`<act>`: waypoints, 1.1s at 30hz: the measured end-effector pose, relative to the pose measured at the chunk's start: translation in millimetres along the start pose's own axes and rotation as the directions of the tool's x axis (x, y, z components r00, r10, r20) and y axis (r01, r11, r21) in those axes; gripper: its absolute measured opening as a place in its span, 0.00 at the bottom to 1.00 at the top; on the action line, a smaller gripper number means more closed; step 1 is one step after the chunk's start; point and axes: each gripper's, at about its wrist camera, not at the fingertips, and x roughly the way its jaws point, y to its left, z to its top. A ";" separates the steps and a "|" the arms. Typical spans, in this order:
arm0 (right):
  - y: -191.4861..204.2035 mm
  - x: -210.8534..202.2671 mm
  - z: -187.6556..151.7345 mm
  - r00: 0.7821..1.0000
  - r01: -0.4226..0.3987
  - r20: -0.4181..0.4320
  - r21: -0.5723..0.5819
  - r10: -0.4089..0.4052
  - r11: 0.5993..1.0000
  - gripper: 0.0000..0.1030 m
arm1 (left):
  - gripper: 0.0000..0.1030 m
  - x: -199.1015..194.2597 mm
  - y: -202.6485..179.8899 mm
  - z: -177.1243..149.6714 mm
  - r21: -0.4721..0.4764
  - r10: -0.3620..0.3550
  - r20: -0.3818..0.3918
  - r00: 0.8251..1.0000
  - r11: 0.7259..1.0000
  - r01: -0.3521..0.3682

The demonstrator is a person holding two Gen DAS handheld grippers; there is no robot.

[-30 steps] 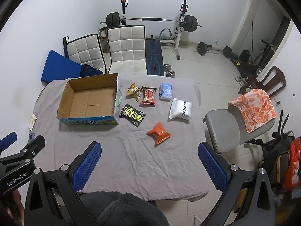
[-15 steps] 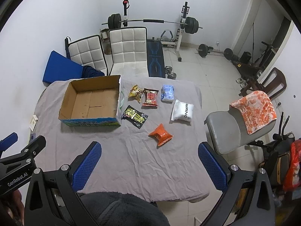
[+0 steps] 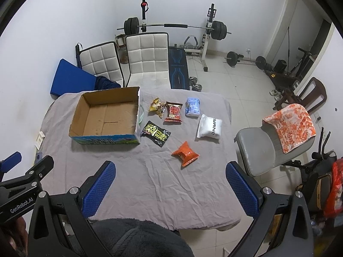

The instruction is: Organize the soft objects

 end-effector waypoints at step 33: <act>16.2 -6.5 -6.4 1.000 -0.020 0.006 -0.025 0.021 0.999 1.00 | 1.00 -6.8 12.3 -3.4 -0.016 -0.011 0.026 1.000 1.000 0.012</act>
